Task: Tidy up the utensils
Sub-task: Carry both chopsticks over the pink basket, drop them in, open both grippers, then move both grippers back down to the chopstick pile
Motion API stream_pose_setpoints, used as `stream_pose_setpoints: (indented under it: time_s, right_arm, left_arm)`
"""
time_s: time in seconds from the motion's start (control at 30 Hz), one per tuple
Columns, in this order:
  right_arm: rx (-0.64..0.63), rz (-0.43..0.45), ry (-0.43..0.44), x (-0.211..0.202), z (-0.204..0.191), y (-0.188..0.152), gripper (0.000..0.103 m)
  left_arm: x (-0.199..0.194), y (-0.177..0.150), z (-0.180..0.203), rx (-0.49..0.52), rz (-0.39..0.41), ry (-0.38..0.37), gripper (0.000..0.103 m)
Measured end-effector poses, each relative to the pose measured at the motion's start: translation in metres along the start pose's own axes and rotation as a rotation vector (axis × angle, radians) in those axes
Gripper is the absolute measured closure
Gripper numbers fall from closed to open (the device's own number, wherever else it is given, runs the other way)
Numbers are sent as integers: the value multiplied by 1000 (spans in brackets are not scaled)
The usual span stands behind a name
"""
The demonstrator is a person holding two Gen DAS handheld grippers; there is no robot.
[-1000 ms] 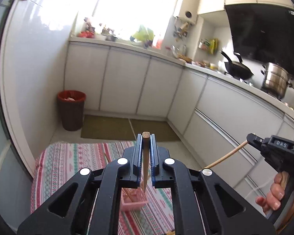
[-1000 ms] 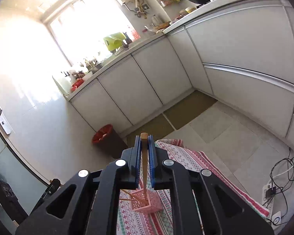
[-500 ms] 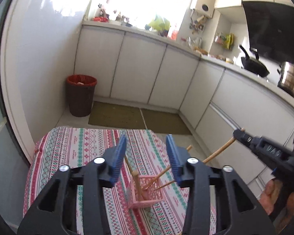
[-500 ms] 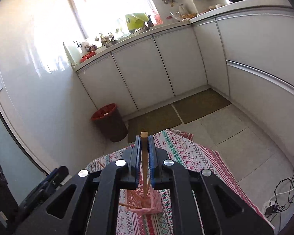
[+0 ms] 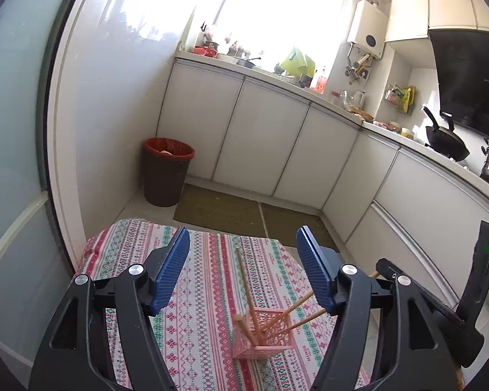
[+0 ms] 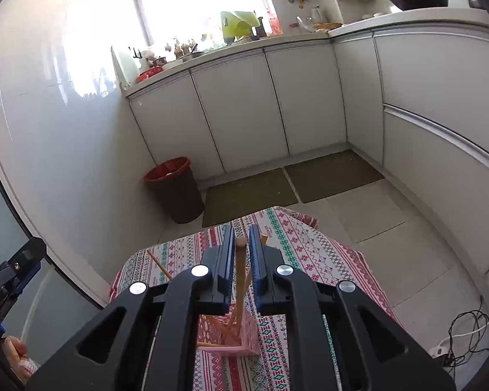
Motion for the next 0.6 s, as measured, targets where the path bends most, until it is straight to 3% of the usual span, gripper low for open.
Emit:
stream_pose_setpoints:
  time_s: [0.03, 0.1, 0.17, 0.37, 0.6]
  right_arm:
    - [-6, 2, -6, 0, 0, -1, 88]
    - [-10, 4, -14, -2, 0, -2, 64]
    - [-6, 24, -18, -7, 2, -1, 55]
    - [-70, 84, -70, -26, 5, -6, 33]
    - [-165, 138, -145, -41, 11, -17, 12]
  left_arm:
    - [0, 0, 0, 5, -3, 6, 35]
    - [-2, -1, 1, 12, -3, 8, 28]
    - [-4, -2, 2, 26, -2, 20, 26]
    - [-3, -6, 6, 52, -26, 55, 11]
    - [0, -18, 12, 90, -85, 78, 7]
Point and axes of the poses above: each gripper's, at about its wrist camera, not at the fingertips, and x roughly the way its jaws point, z to its right, y to its top, the point moved 2 cm from there along x, roughly the way its jaws point, and after that the axes turned 11 degrees about x, right-handed, at the moved point
